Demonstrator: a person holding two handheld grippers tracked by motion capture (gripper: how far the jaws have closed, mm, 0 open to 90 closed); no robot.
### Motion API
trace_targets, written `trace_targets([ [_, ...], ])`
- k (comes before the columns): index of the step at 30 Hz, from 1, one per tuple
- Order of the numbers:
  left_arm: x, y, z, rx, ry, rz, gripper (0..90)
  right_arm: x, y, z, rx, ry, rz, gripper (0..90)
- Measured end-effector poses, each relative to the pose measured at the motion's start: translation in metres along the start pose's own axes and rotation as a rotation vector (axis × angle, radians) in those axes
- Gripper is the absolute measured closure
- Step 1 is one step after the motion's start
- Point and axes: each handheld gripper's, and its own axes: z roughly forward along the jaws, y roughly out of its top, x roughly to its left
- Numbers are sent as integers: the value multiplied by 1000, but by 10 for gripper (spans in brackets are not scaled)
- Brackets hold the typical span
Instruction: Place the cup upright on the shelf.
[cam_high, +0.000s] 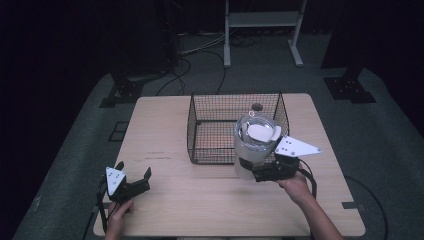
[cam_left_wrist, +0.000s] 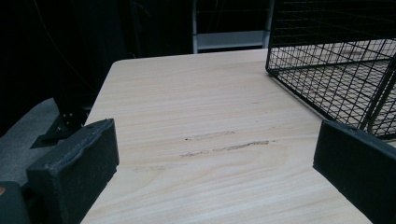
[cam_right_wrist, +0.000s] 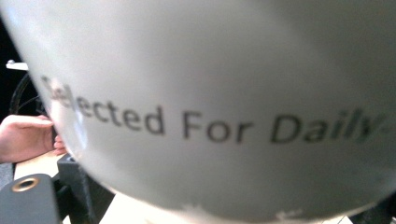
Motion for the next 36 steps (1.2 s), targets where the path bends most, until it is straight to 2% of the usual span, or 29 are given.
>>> trace_targets([
  [4,0,0,0,0,0,0,0,-3,9,7,-1,-5,-7,83],
  [9,0,0,0,0,-3,5,0,-8,18,17,1,17,13,82],
  [13,0,0,0,-1,-1,2,0,-13,25,24,7,10,2,82],
  [25,-1,0,0,-3,-2,9,0,-31,49,43,-15,18,23,82],
  [36,0,0,0,-4,-5,5,0,-46,68,76,-15,5,10,82],
])
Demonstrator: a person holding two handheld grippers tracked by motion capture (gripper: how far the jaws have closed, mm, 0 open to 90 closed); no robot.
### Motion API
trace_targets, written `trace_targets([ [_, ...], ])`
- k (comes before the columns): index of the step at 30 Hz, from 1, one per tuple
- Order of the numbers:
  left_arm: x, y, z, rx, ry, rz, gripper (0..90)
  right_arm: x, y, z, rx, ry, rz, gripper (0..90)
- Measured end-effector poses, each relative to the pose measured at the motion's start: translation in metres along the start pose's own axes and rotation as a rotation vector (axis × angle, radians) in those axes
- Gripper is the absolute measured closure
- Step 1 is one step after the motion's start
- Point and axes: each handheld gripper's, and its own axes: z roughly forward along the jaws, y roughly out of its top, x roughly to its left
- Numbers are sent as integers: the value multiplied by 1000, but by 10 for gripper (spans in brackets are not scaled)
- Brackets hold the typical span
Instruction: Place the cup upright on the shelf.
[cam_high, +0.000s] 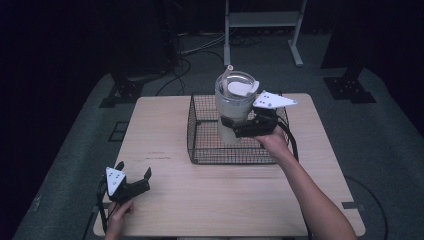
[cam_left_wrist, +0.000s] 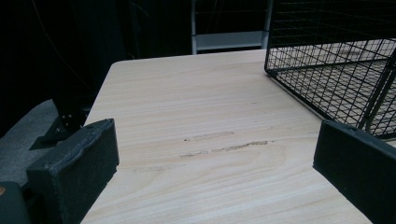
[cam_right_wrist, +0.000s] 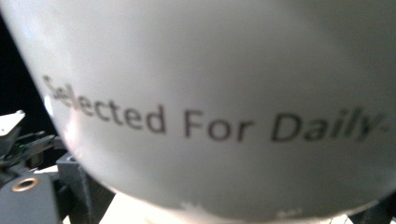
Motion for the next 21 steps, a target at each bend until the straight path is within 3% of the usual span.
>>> trace_targets([
  [21,1,0,0,1,-1,-7,0,-39,1,68,25,-7,-14,81],
])
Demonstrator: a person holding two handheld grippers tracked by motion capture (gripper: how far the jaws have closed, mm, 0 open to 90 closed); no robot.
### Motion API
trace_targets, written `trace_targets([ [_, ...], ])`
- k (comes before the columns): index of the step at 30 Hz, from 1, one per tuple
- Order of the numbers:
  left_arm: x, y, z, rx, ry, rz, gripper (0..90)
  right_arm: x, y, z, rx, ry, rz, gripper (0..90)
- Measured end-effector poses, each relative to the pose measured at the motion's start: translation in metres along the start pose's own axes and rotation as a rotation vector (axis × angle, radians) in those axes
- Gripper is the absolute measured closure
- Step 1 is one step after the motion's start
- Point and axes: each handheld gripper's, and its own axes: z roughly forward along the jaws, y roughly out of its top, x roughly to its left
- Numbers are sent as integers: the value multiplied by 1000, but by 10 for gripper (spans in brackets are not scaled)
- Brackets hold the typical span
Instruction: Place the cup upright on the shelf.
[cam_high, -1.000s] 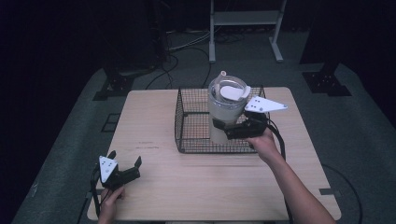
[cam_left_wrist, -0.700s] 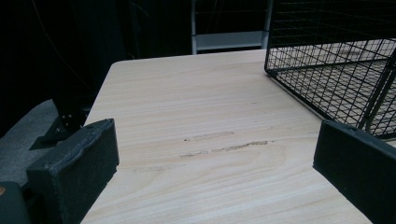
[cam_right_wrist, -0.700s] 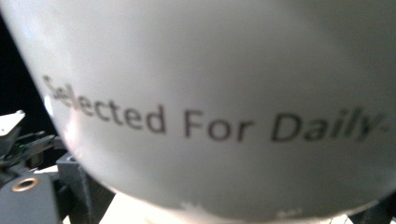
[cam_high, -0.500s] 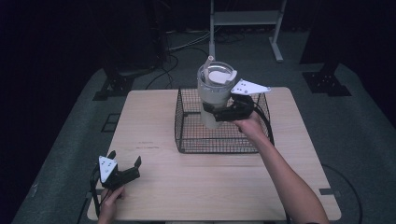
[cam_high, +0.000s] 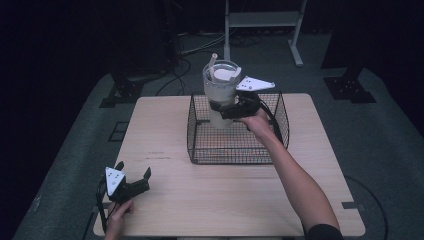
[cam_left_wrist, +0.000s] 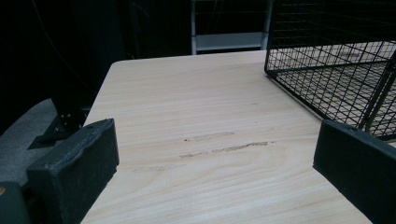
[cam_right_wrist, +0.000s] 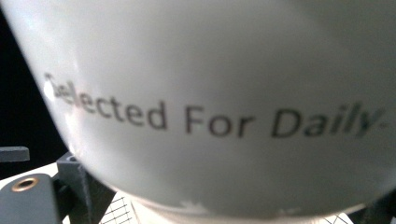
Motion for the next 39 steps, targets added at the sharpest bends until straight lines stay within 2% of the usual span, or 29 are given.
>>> trace_targets([
  [5,0,0,0,0,0,-1,0,-5,-6,8,4,-1,23,82],
  [16,0,0,0,0,-2,0,0,-18,-26,25,60,0,15,81],
  [28,0,0,0,-1,-2,0,0,-29,-46,39,87,28,70,81],
  [34,0,0,0,-4,-1,-1,0,-33,-56,46,137,34,57,80],
  [39,0,0,0,-4,0,-1,0,-35,-63,52,164,33,71,81],
])
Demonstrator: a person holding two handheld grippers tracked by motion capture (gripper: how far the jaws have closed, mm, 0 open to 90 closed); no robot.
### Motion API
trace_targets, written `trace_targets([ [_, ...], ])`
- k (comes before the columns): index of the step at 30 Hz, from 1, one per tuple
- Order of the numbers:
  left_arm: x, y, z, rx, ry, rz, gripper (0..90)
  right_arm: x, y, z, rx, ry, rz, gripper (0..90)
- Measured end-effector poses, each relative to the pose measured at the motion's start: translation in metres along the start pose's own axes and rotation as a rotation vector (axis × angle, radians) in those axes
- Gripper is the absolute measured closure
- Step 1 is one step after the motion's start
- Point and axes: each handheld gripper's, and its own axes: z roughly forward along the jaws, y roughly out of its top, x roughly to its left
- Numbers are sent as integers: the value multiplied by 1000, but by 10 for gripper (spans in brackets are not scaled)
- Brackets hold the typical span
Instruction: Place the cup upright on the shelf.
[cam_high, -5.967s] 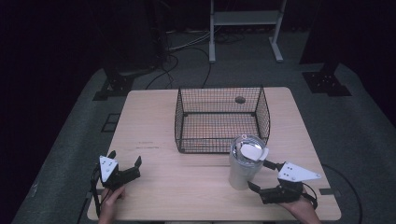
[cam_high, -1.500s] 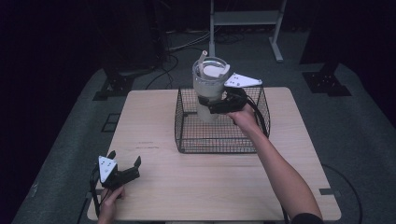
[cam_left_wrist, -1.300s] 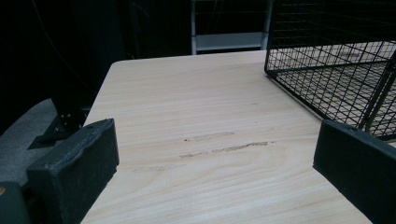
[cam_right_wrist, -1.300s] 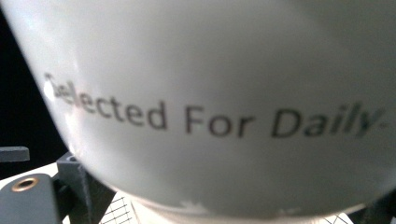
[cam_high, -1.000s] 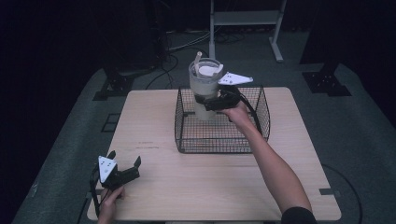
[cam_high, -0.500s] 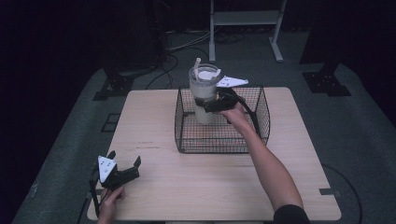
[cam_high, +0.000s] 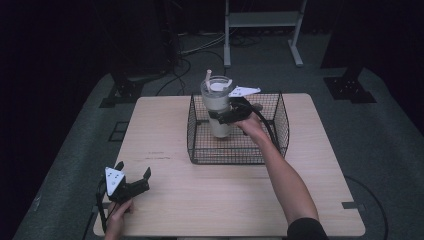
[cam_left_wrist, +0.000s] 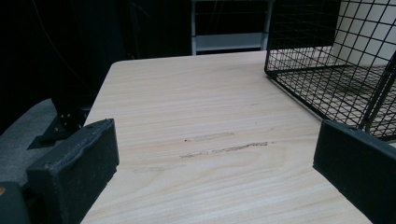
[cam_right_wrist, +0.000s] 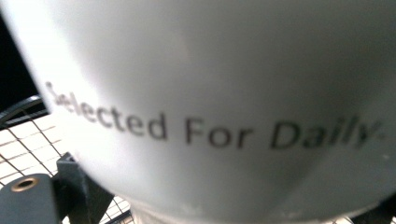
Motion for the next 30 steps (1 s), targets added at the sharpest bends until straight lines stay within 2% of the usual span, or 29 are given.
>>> trace_targets([
  [8,0,0,0,1,1,2,0,-4,-9,10,56,6,2,81],
  [10,0,0,0,1,1,0,0,-2,-12,15,86,-15,-19,80],
  [15,0,0,-1,0,2,0,0,-2,-16,21,109,-10,-21,80],
  [26,-1,0,-1,-3,4,3,0,-8,-19,19,101,3,-12,79],
  [30,-1,0,-1,-3,5,5,0,-10,-22,16,99,15,-35,77],
])
